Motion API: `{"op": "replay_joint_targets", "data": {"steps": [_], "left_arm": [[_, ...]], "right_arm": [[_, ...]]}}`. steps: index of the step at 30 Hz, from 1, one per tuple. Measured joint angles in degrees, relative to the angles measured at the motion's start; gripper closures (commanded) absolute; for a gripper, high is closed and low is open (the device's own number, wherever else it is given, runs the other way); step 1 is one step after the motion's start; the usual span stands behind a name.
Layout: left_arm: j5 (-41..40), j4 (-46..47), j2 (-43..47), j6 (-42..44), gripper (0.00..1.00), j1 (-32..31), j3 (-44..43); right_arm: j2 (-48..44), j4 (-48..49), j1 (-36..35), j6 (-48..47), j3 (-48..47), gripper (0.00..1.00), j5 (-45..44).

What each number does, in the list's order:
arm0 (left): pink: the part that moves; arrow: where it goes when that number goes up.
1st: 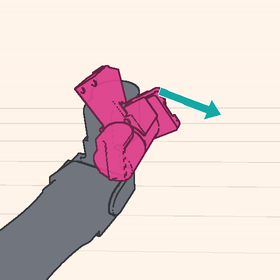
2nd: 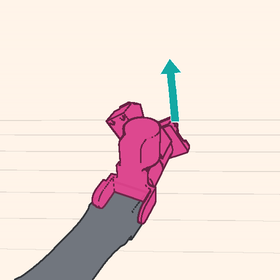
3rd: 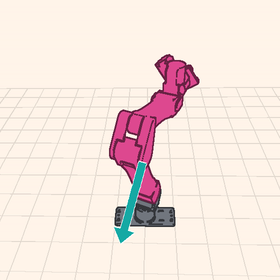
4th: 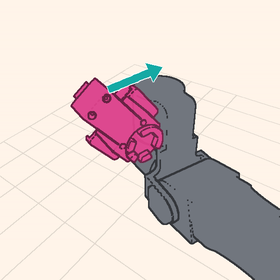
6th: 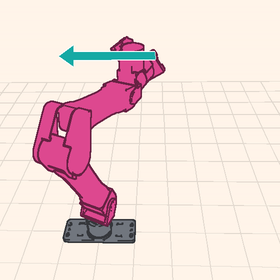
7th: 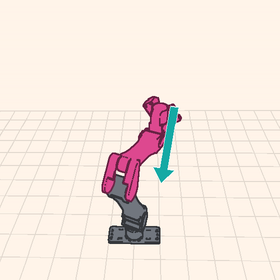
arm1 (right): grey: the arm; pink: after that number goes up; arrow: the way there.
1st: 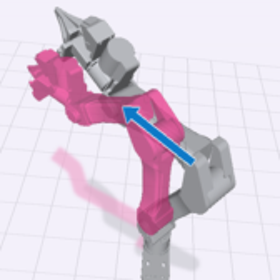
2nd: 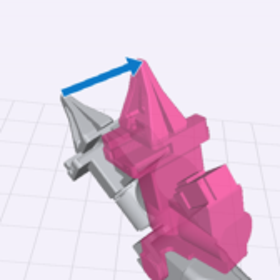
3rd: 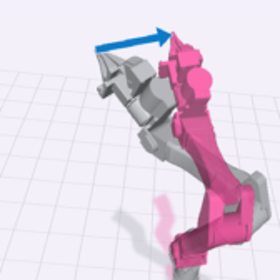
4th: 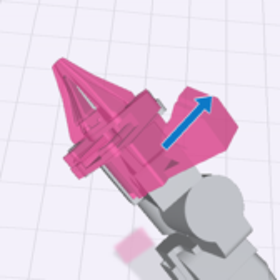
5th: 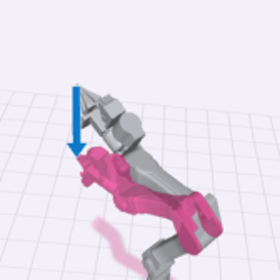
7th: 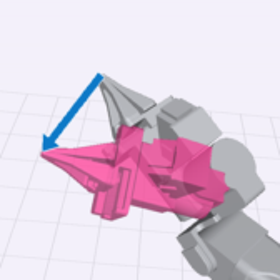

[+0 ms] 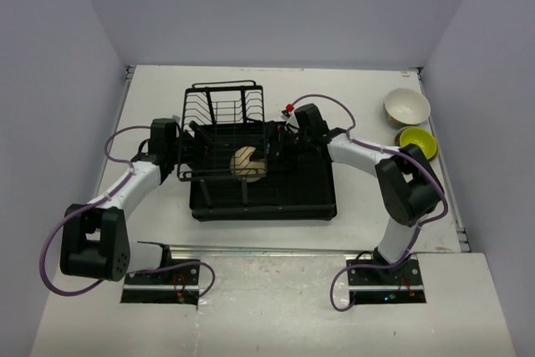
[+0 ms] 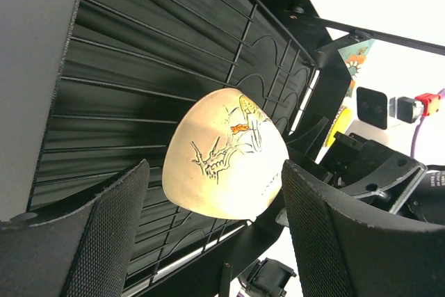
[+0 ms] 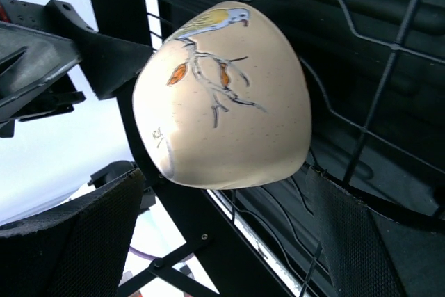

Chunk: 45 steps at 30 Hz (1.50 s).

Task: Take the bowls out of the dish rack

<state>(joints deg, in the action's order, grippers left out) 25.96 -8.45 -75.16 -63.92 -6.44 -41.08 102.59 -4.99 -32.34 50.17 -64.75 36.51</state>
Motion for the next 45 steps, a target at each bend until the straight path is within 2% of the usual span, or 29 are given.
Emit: {"op": "replay_joint_targets", "data": {"steps": [10,21,45], "left_arm": [[0.04,-0.2,-0.42,0.02,0.23,0.04,-0.39],[0.2,-0.31,-0.81,0.04,0.22,0.04,-0.72],[0.28,-2.8,-1.88,0.63,0.23,0.04,-2.45]], "right_arm": [[0.22,4.11,0.0,1.7,1.6,0.01,0.57],[3.19,13.79,0.02,5.46,2.43,0.01,4.81],[6.99,18.01,-1.68,9.25,0.98,0.01,8.74]]}}
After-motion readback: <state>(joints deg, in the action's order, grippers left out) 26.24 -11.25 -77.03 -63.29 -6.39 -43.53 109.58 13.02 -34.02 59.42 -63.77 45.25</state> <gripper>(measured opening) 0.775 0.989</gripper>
